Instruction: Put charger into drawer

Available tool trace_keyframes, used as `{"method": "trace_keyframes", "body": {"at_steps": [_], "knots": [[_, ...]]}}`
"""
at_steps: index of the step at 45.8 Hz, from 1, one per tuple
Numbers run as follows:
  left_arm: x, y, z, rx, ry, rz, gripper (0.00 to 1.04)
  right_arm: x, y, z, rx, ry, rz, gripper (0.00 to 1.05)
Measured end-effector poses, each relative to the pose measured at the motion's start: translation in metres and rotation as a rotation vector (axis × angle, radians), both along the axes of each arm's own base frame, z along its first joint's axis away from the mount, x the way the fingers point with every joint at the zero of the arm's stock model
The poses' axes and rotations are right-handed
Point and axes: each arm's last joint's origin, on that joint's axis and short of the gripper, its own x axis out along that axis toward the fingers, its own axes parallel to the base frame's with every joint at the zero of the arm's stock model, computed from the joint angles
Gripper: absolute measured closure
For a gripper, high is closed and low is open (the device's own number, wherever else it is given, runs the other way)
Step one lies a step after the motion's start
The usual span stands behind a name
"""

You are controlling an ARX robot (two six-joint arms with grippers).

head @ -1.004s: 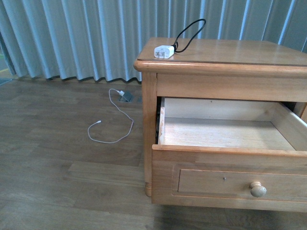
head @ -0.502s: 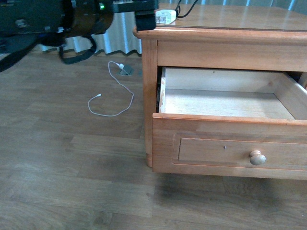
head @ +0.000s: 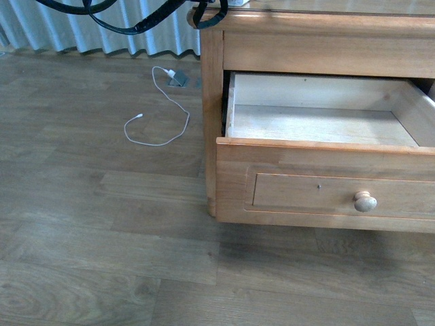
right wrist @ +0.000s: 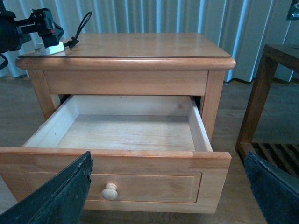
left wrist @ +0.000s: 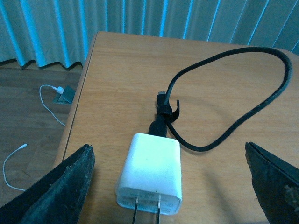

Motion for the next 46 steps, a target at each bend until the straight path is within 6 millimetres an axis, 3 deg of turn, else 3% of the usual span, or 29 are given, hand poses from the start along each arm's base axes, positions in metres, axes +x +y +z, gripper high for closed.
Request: {"method": "trace_keyframes", "body": {"at_steps": [10,17,26,32,39,46], "knots": [[0.015,-0.001,-0.015,-0.004,0.042,0.009,0.06,0.000,0.000,0.000,0.000,0.000,0.000,0.08],[0.023,0.001,-0.014,-0.011,0.044,0.012,0.06,0.000,0.000,0.000,0.000,0.000,0.000,0.08],[0.025,0.003,-0.014,0.017,0.079,0.031,0.45,0.000,0.000,0.000,0.000,0.000,0.000,0.08],[0.025,0.004,-0.015,0.016,0.084,0.029,0.62,0.000,0.000,0.000,0.000,0.000,0.000,0.08],[0.017,0.007,-0.012,-0.003,0.088,0.020,0.65,0.000,0.000,0.000,0.000,0.000,0.000,0.08],[-0.006,0.013,-0.007,-0.033,0.064,-0.018,0.65,0.000,0.000,0.000,0.000,0.000,0.000,0.08]]}}
